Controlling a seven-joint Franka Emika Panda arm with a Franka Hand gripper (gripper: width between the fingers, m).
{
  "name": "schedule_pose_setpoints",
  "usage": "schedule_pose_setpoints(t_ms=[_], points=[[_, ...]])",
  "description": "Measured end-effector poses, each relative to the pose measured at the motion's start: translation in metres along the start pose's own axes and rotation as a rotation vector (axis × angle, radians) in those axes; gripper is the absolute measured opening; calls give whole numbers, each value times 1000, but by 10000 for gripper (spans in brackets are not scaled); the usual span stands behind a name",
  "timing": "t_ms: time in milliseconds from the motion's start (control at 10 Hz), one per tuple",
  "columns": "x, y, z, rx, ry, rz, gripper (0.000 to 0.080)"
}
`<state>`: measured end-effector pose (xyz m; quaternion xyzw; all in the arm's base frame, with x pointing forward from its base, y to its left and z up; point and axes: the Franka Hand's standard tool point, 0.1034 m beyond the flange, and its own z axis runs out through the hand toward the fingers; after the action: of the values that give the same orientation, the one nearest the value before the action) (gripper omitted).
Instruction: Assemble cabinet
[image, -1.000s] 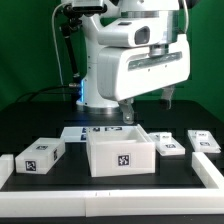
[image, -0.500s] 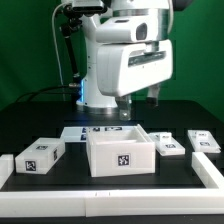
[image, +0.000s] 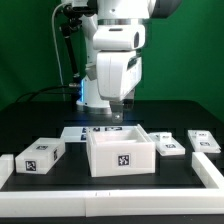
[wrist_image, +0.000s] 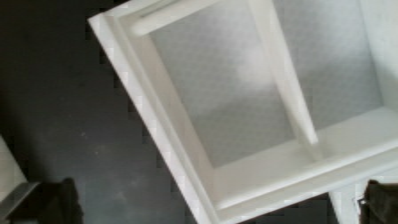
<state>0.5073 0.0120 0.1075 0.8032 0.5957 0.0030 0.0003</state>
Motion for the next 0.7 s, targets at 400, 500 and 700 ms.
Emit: schedule_pose_setpoints(t_ms=[400, 500, 700], points=[[-6, -7, 7, -44, 14, -207, 798], [-7, -12, 11, -52, 15, -286, 798], [-8, -23, 20, -98, 18, -417, 798]])
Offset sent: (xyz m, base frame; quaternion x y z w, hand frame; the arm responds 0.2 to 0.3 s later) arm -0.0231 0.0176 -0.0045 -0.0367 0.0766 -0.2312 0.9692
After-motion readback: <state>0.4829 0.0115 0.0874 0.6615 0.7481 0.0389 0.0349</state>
